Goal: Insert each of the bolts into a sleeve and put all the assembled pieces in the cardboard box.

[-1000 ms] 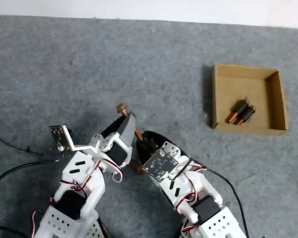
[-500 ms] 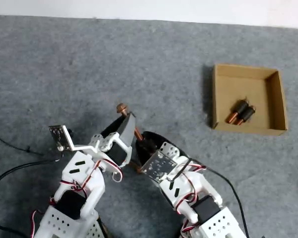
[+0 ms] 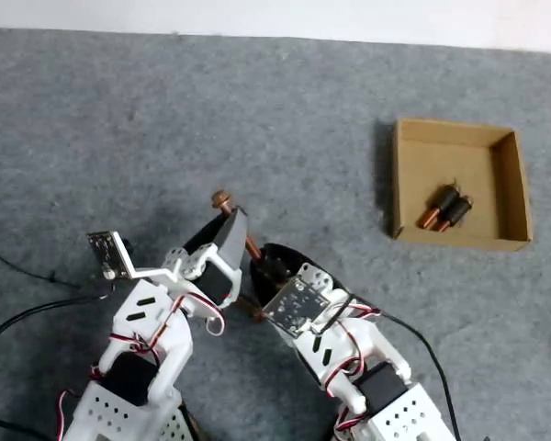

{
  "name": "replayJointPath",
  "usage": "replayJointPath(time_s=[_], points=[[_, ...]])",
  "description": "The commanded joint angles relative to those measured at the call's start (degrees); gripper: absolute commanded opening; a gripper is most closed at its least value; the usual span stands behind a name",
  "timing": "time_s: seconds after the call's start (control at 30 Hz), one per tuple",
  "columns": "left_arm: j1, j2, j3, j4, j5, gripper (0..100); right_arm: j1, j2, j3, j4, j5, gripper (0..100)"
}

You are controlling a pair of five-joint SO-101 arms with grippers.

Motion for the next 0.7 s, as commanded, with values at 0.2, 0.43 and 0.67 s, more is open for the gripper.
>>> replayJointPath(time_s=[0.2, 0.43, 0.67], points=[[0.0, -1.4, 1.1, -1.0, -0.4, 1, -3.5, -0.7, 3.8, 0.8, -0.4, 0.5], [1.4, -1.3, 1.1, -0.8, -0.5, 1, -3.7, -0.7, 3.6, 2.6, 0.0, 0.5], [2.4, -1.3, 1.1, 1.2, -0.5, 1, -3.7, -0.7, 3.6, 2.6, 0.0, 0.5]])
